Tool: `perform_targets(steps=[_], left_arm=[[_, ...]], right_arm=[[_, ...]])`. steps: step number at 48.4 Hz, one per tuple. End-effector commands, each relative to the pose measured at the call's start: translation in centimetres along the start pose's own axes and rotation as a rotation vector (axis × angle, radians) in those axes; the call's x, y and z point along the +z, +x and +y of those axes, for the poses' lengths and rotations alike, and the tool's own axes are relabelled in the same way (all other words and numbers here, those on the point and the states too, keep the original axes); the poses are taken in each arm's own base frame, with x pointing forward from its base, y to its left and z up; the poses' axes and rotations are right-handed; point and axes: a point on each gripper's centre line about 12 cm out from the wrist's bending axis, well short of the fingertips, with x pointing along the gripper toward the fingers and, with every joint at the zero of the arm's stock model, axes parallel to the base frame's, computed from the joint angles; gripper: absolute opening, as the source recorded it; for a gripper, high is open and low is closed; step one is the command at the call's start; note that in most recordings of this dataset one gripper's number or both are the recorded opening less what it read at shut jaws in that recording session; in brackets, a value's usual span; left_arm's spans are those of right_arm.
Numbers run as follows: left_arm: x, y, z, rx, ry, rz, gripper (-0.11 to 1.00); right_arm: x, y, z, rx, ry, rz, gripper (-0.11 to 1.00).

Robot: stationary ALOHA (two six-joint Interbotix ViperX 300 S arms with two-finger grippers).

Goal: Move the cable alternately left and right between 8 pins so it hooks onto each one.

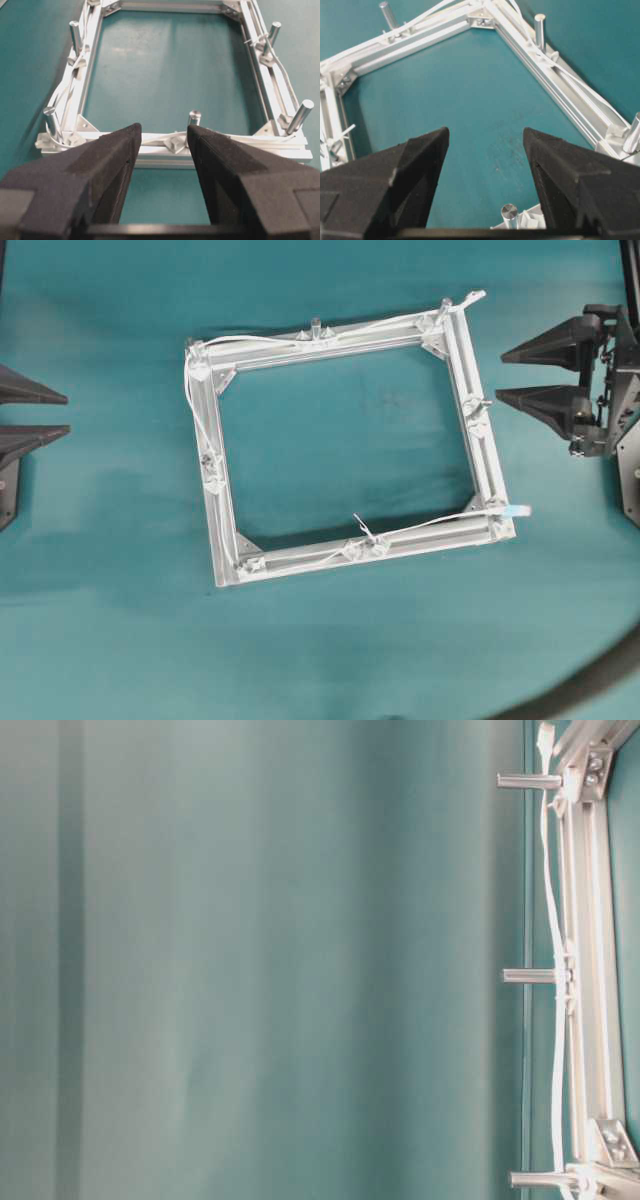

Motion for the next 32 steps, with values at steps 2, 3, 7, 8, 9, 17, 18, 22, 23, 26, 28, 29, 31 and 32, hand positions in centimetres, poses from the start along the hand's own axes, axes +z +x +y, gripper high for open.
perform_targets(steps=[2,3,7,8,9,17,18,22,23,26,28,29,31,32], left_arm=[[0.38,0.02,-0.03,-0.001,0.005,-0.005,0.55],[0.38,0.02,-0.03,-0.001,0.005,-0.005,0.55],[0.41,0.00,-0.03,-0.001,0.005,-0.008,0.55],[0.39,0.00,-0.03,-0.001,0.005,-0.006,0.55],[0.38,0.02,-0.03,-0.001,0.007,-0.005,0.55],[0.39,0.02,-0.03,-0.001,0.005,-0.006,0.55],[0.39,0.02,-0.03,-0.001,0.005,-0.006,0.55],[0.39,0.02,-0.03,-0.001,0.007,-0.006,0.55],[0.39,0.00,-0.03,-0.001,0.007,-0.006,0.55],[0.39,0.00,-0.03,-0.001,0.005,-0.006,0.55],[0.38,0.02,-0.03,-0.001,0.007,-0.005,0.55],[0.38,0.02,-0.03,-0.001,0.005,-0.005,0.55],[0.38,0.02,-0.03,-0.001,0.005,-0.005,0.55],[0.38,0.02,-0.03,-0.001,0.005,-0.005,0.55]], right_arm=[[0.43,0.08,0.11,0.008,-0.003,-0.010,0.68],[0.43,0.08,0.11,0.008,-0.003,-0.010,0.68],[0.36,0.08,0.11,0.008,-0.003,-0.009,0.68],[0.36,0.08,0.14,0.009,-0.003,-0.009,0.68],[0.36,0.08,0.14,0.009,-0.003,-0.009,0.68],[0.17,0.06,0.12,0.009,-0.002,-0.004,0.68],[0.11,0.06,0.11,0.008,-0.002,-0.003,0.68],[-0.21,0.03,0.08,0.008,0.000,0.005,0.68],[-0.20,0.02,0.05,0.006,0.000,0.004,0.68],[-0.27,0.02,0.07,0.007,0.000,0.006,0.68],[-0.27,0.02,0.07,0.007,0.000,0.006,0.68],[-0.18,0.00,0.09,0.008,-0.001,0.003,0.68],[-0.21,0.03,0.08,0.008,0.000,0.005,0.68],[-0.21,0.03,0.08,0.008,0.000,0.005,0.68]])
